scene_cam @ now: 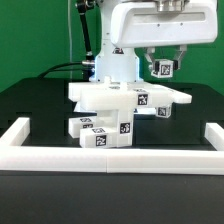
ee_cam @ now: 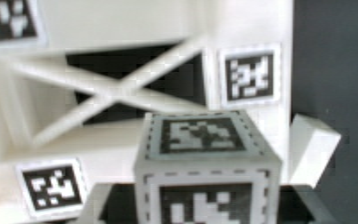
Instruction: Assemble chair
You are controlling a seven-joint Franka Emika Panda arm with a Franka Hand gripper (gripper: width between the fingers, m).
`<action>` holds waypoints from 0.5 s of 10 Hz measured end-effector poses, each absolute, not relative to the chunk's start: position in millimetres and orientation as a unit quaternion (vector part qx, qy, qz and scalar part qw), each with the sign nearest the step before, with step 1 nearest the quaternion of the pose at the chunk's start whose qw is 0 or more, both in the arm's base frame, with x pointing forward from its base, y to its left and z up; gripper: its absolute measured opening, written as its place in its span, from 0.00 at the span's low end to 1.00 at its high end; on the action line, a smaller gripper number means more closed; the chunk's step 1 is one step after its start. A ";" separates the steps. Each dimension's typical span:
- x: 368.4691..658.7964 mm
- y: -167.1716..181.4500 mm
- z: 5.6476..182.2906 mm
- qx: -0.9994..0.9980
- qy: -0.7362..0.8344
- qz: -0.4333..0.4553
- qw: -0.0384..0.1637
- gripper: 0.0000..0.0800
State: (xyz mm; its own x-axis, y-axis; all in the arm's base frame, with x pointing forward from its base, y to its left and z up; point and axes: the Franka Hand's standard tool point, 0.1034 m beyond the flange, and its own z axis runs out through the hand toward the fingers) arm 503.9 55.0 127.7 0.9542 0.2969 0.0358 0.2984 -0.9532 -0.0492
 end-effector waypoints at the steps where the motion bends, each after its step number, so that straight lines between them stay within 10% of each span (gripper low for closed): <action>1: 501.8 54.6 125.9 -0.988 -0.150 -0.012 0.027 0.36; 5: 529.2 16.8 134.0 -0.973 -0.230 -0.027 0.017 0.36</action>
Offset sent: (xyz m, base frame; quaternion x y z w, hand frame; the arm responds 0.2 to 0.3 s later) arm 0.0271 -0.0416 0.0081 -0.0065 0.0102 -0.1571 0.9875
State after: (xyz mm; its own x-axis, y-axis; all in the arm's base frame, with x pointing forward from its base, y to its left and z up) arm 529.2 16.8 134.0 0.8930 0.4459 0.0613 0.4478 -0.8939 -0.0211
